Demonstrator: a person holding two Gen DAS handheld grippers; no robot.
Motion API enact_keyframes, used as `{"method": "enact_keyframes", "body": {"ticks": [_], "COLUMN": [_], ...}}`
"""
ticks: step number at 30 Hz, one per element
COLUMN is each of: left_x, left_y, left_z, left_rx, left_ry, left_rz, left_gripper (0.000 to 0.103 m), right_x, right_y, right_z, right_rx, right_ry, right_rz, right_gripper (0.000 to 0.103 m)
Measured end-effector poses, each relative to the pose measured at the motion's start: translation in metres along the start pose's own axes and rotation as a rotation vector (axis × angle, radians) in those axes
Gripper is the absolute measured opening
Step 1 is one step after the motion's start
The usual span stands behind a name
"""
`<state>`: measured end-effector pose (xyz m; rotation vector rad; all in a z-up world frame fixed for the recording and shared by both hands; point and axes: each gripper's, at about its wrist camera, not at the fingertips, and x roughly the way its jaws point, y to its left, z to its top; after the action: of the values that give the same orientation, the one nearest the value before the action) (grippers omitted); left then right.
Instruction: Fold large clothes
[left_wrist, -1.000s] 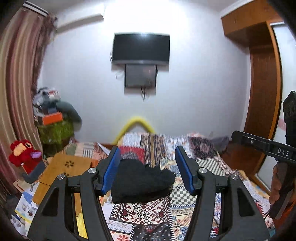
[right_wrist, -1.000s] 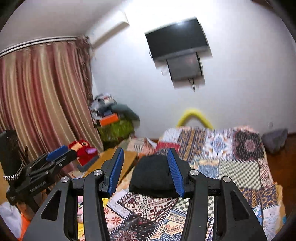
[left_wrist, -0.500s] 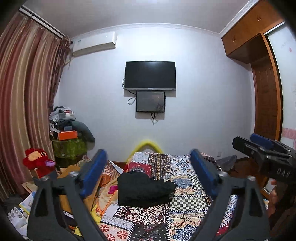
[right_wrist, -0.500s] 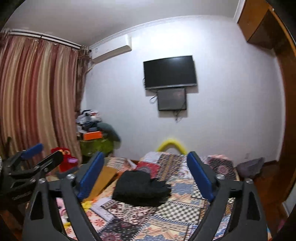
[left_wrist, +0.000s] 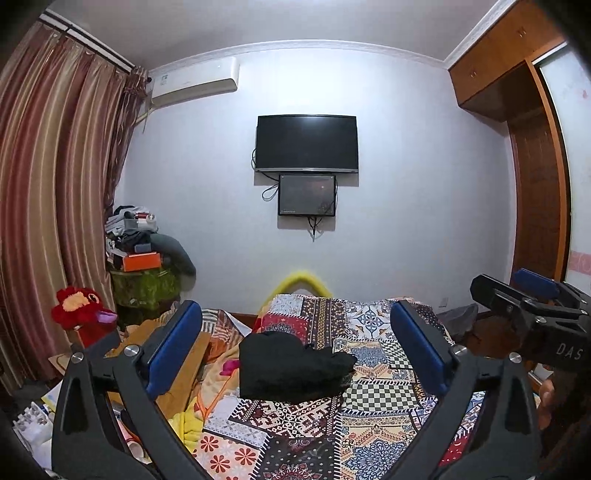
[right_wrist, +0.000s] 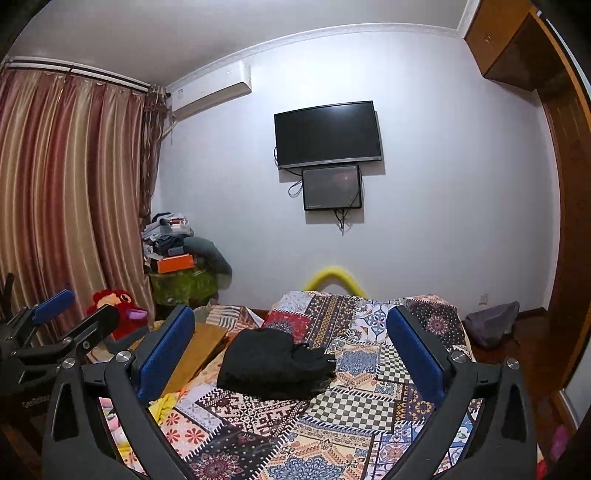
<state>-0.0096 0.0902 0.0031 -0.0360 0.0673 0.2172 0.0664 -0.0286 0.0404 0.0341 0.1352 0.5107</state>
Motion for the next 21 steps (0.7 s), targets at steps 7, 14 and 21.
{"method": "enact_keyframes", "body": {"ticks": [7, 14, 21], "left_x": [0.002, 0.005, 0.007], "left_y": [0.004, 0.008, 0.008], "left_z": [-0.004, -0.008, -0.011], "left_rx": [-0.015, -0.029, -0.038], "left_ry": [0.009, 0.021, 0.033], "left_rz": [0.014, 0.026, 0.030], "left_gripper": [0.102, 0.103, 0.103], "right_x": [-0.002, 0.000, -0.001], "right_y": [0.003, 0.006, 0.007], "right_z": [-0.002, -0.001, -0.002], "right_rx": [-0.012, -0.011, -0.011], "right_ry": [0.008, 0.023, 0.028], "right_rz": [0.000, -0.001, -0.002], "right_gripper": [0.103, 0.103, 0.103]}}
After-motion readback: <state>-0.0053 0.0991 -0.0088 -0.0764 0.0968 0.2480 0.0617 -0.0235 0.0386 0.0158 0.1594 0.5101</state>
